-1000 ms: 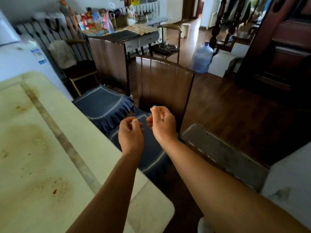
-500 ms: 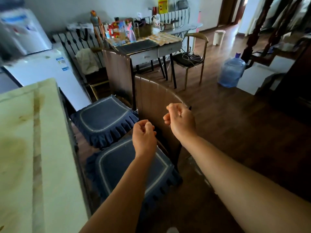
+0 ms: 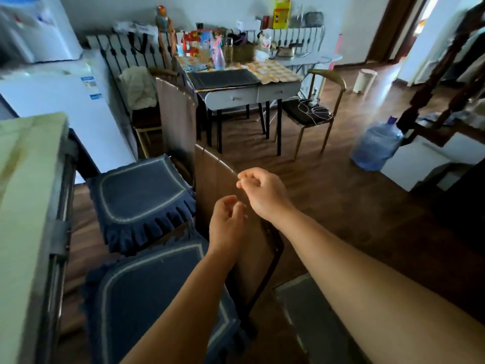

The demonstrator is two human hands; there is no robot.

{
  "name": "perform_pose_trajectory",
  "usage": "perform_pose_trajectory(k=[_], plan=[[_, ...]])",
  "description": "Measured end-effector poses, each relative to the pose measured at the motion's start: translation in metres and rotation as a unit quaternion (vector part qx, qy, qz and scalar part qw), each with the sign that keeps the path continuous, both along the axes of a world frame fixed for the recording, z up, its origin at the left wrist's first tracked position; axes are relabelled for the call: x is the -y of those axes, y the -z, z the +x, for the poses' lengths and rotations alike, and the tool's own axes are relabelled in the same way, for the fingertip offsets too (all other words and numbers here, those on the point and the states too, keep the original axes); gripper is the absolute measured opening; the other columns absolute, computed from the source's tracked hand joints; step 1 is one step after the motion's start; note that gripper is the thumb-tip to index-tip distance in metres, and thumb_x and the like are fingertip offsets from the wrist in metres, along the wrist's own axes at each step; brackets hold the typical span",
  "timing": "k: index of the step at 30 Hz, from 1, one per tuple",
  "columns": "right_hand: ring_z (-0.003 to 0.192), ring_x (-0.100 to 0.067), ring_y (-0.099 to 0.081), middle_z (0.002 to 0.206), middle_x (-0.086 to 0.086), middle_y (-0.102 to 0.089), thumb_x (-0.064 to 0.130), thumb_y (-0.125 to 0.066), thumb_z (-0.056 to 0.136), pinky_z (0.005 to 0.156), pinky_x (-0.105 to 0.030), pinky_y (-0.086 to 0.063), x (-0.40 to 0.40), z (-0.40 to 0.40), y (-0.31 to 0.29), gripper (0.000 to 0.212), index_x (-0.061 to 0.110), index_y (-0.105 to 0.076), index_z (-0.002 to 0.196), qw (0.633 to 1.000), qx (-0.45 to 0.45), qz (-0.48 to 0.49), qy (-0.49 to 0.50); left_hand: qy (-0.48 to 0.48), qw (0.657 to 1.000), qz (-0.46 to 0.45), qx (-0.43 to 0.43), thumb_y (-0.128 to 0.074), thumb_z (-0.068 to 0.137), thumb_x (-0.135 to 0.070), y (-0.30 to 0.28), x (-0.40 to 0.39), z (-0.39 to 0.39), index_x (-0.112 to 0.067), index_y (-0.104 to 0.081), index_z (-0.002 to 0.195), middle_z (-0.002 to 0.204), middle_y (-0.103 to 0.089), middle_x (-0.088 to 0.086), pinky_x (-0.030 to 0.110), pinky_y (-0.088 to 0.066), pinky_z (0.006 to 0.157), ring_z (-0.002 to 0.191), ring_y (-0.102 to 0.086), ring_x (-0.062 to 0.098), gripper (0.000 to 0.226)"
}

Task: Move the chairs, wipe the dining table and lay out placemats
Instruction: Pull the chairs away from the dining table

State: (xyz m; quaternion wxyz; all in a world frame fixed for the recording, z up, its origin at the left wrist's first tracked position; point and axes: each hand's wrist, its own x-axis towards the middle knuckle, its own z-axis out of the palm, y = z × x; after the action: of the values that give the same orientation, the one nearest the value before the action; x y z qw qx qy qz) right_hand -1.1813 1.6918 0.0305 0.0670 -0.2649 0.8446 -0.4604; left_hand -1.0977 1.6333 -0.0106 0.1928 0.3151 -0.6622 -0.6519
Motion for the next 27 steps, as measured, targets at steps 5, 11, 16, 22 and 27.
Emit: perform_pose_trajectory(k=[5,11,16,22,27], plan=[[0.106,-0.012,-0.057,0.115,0.007,-0.064,0.032,-0.046,0.095,0.096,-0.037,-0.044,0.043,-0.048,0.01,0.024,0.028,-0.062,0.112,0.992,-0.001,0.101,-0.075,0.031,0.998,0.023,0.051,-0.051,0.091,-0.034,0.01,0.01,-0.02,-0.028,-0.05,0.122,0.108,-0.062,-0.007,0.016,-0.047,0.064,0.094,-0.061,0.005,0.031],[0.108,-0.019,-0.057,0.109,0.007,-0.067,0.037,-0.045,0.093,0.097,-0.038,-0.033,0.095,-0.093,0.019,0.023,0.031,-0.064,0.104,0.961,-0.077,0.149,-0.22,-0.078,0.994,0.045,0.058,-0.052,0.089,-0.027,0.02,0.025,-0.04,-0.024,-0.051,0.121,0.099,-0.067,0.0,0.034,-0.055,0.076,0.089,-0.065,0.015,0.031],[0.112,-0.02,-0.055,0.114,0.006,-0.067,0.042,-0.044,0.091,0.1,-0.04,-0.028,0.121,-0.135,0.033,0.026,0.034,-0.064,0.106,0.888,-0.181,0.173,-0.386,-0.258,0.964,0.04,0.057,-0.051,0.093,-0.02,0.022,0.014,-0.058,-0.02,-0.057,0.109,0.095,-0.068,0.002,0.024,-0.052,0.07,0.085,-0.065,0.016,0.017],[0.111,-0.022,-0.053,0.105,0.004,-0.068,0.041,-0.044,0.088,0.105,-0.049,-0.016,0.115,-0.15,0.055,0.024,0.035,-0.067,0.092,0.81,-0.235,0.21,-0.494,-0.33,0.936,0.056,0.104,-0.049,0.094,-0.022,0.022,-0.042,-0.079,-0.018,-0.064,0.101,0.094,-0.071,0.003,0.032,-0.053,0.079,0.084,-0.066,0.016,0.017],[0.112,-0.025,-0.05,0.104,-0.003,-0.068,0.041,-0.045,0.088,0.109,-0.049,-0.016,0.113,-0.156,0.069,0.025,0.031,-0.068,0.092,0.815,-0.253,0.161,-0.496,-0.389,0.909,0.049,0.144,-0.052,0.092,-0.025,0.015,-0.064,-0.078,-0.024,-0.068,0.08,0.085,-0.071,0.0,0.03,-0.053,0.073,0.074,-0.065,0.013,0.02]])
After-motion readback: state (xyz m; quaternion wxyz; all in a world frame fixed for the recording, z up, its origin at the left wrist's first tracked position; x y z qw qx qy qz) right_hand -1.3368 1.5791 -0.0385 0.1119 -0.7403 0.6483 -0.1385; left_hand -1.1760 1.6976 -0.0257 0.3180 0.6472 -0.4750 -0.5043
